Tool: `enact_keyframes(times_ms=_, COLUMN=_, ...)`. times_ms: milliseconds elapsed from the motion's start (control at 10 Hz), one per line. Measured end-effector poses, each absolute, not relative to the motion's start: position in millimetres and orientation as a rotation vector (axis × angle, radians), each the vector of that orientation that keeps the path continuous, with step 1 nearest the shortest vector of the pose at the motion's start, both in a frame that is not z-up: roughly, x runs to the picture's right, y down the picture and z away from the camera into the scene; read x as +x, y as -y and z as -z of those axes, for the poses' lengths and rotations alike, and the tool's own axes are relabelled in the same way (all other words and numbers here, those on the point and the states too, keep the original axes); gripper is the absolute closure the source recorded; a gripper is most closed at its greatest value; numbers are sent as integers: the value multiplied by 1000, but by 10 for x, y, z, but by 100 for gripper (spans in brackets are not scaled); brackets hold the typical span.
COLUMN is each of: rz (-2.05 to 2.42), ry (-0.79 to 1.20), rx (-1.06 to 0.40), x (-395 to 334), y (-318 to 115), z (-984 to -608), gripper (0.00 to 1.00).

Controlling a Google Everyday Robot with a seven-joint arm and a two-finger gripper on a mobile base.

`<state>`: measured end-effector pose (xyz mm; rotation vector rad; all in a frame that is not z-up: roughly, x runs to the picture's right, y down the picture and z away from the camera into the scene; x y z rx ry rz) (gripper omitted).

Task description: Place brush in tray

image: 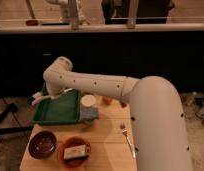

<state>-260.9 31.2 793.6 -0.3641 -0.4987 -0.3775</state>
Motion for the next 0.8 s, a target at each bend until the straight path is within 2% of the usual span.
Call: enact_keyframes(times_ms=800, rz=418, ry=482, rx=-478, x=-2703, y=-580, z=-8389, gripper=100)
